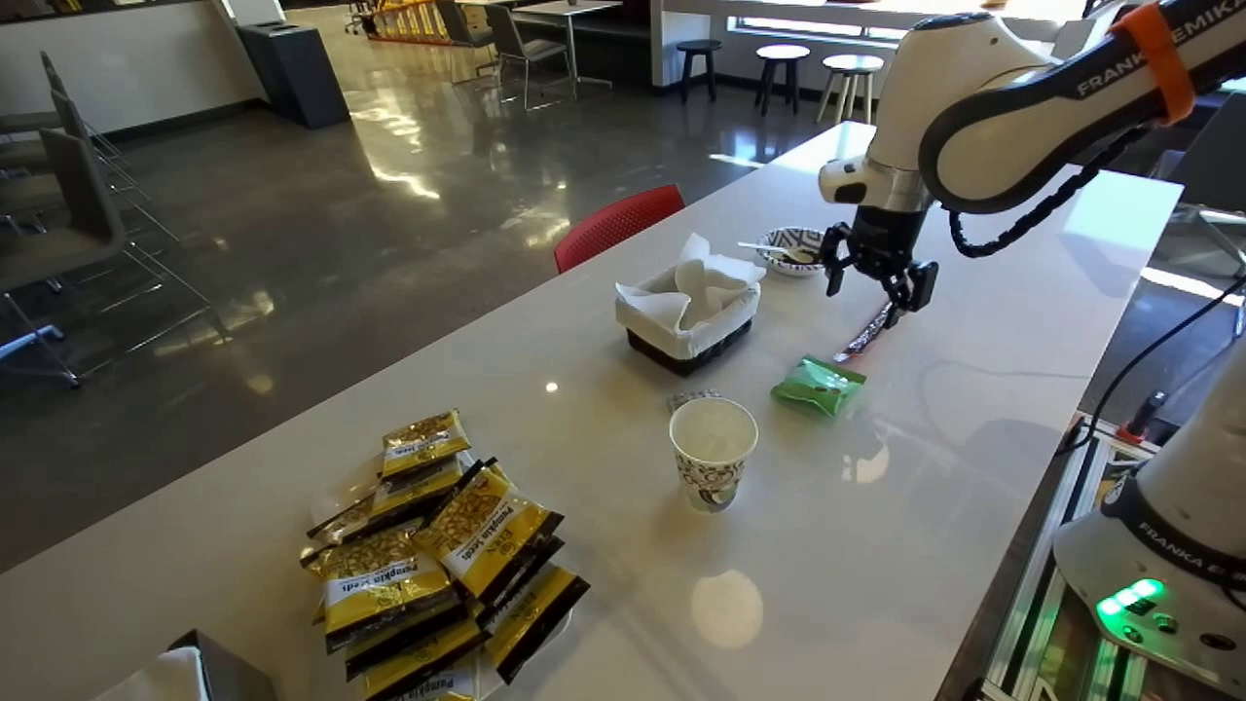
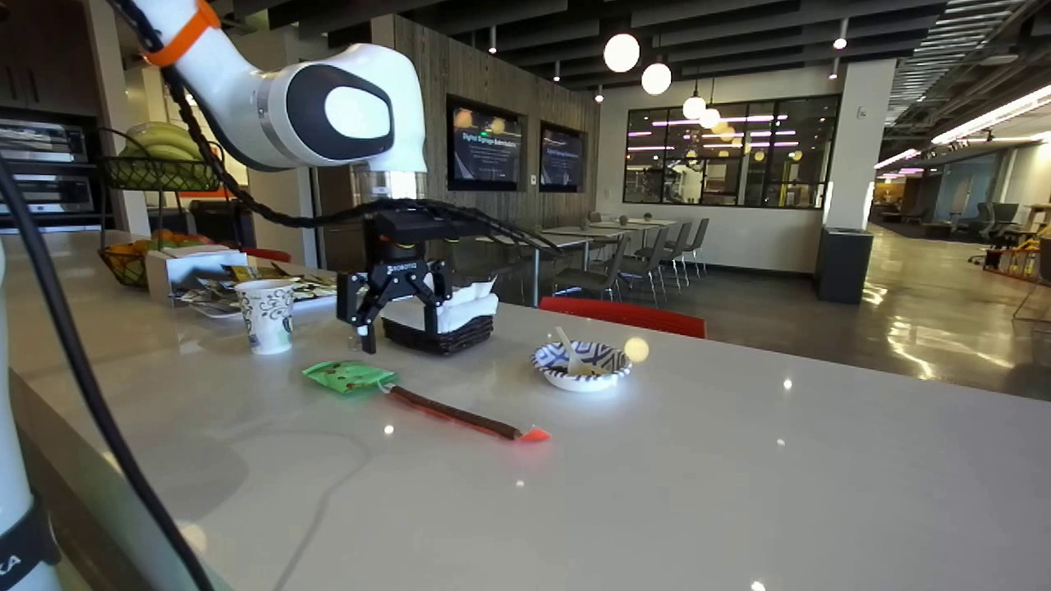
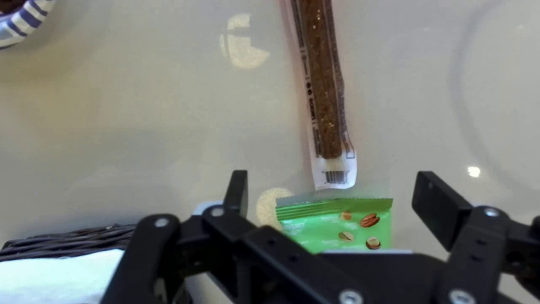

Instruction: Place the object inside the basket

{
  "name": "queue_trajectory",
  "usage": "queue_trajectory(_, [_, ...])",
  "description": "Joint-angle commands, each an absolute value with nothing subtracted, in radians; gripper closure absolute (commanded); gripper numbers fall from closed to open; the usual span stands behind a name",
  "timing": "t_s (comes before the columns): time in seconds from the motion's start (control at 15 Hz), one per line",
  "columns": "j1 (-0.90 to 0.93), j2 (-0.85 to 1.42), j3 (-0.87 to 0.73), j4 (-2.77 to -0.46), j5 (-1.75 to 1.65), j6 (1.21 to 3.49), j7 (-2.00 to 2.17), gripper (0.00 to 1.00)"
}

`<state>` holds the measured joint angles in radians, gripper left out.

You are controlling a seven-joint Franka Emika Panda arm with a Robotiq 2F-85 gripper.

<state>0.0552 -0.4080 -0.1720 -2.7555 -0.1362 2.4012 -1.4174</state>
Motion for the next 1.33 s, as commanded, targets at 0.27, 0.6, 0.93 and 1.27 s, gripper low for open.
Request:
queue_trajectory(0.27, [0.111, -0.425, -0.343, -2.743, 0.176, 2.383, -1.802, 0.0])
queue_trajectory(0.6, [0.083, -0.386, -0.348, -2.742, 0.251, 2.286, -1.939, 0.0])
queue_trajectory(0.93, [0.031, -0.336, -0.311, -2.748, 0.219, 2.31, -1.919, 0.0])
queue_trajectory(1.27, [0.014, -0.28, -0.294, -2.748, 0.225, 2.379, -1.936, 0.0])
